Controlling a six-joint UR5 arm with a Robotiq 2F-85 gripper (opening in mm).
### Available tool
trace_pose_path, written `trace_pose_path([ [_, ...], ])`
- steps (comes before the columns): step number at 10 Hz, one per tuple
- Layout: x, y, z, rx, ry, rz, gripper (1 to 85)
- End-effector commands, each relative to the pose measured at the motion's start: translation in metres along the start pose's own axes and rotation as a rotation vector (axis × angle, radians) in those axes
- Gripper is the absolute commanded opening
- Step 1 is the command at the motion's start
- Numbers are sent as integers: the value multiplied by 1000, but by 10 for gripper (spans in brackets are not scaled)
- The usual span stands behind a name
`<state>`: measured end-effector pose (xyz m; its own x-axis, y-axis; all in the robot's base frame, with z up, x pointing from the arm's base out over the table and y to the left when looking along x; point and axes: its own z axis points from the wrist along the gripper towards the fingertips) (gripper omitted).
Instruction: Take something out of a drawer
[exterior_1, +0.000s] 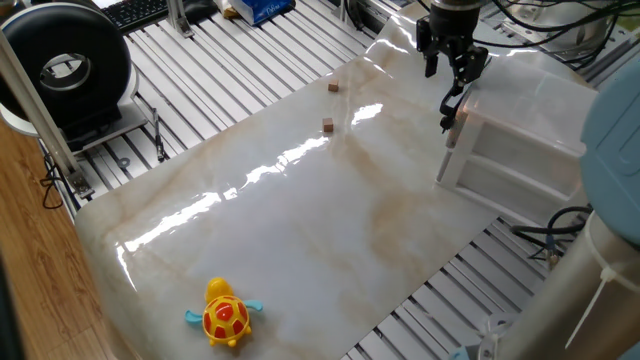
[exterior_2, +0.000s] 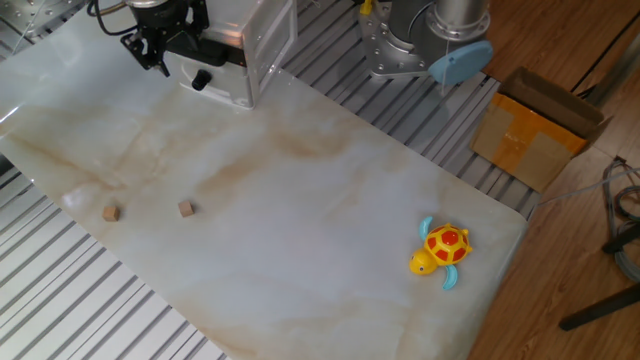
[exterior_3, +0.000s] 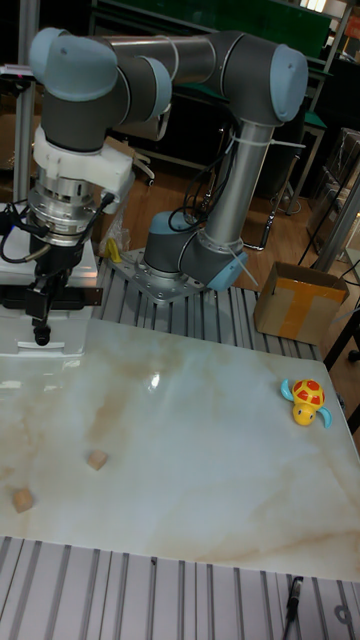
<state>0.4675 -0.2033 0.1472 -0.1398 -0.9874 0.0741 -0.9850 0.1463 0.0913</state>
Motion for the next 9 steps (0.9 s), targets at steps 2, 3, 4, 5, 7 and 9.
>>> trace_pose_path([
  [2,-5,-10,-7,17,-7,-1,610],
  [3,-8,-13,-12,17,-4,1,603],
  [4,-10,-17,-15,18,1,1,600],
  [5,-15,-21,-17,18,-6,4,600],
  [7,-22,-27,-18,25,-10,13,590],
  [9,-29,-33,-22,26,-4,16,590],
])
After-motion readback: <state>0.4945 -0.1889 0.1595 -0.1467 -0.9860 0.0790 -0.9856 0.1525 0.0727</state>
